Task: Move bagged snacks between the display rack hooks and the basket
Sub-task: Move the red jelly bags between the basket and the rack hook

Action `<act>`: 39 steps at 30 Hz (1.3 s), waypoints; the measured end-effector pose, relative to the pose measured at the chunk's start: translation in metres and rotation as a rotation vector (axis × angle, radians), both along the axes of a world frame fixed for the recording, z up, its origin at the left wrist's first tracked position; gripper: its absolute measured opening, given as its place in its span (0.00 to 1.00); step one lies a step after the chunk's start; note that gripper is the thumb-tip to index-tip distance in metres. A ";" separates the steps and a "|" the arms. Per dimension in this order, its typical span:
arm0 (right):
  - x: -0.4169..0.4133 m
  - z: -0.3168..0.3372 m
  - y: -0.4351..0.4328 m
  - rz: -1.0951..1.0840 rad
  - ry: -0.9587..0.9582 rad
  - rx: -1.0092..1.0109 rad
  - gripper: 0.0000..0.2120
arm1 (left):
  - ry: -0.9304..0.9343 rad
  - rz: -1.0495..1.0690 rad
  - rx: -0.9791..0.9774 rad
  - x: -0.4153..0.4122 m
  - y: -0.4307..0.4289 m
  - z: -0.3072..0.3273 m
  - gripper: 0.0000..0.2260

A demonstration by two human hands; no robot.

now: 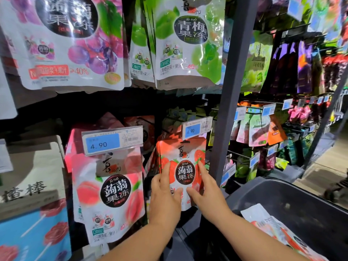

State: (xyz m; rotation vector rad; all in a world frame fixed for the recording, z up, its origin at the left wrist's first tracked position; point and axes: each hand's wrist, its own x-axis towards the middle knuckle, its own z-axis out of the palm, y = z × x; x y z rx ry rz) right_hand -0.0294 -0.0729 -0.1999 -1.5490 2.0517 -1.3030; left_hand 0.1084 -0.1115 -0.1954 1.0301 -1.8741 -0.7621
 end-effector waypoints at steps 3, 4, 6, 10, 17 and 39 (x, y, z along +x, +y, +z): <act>-0.002 0.000 -0.009 0.003 -0.008 0.029 0.43 | -0.033 0.022 0.008 -0.002 -0.010 0.000 0.43; -0.001 0.001 -0.012 0.006 -0.010 0.042 0.42 | -0.040 0.032 0.009 -0.003 -0.014 0.000 0.43; 0.000 0.001 -0.021 0.003 -0.022 0.053 0.42 | -0.051 0.055 0.013 -0.005 -0.022 0.000 0.42; 0.000 0.002 -0.039 0.009 -0.055 0.055 0.42 | -0.063 0.111 0.044 -0.010 -0.036 0.001 0.42; -0.006 0.001 -0.064 0.017 -0.067 0.098 0.43 | -0.071 0.173 0.062 -0.014 -0.049 0.003 0.41; -0.114 0.012 0.129 -0.098 0.127 0.291 0.14 | -0.107 -0.312 -0.164 -0.050 0.046 -0.023 0.18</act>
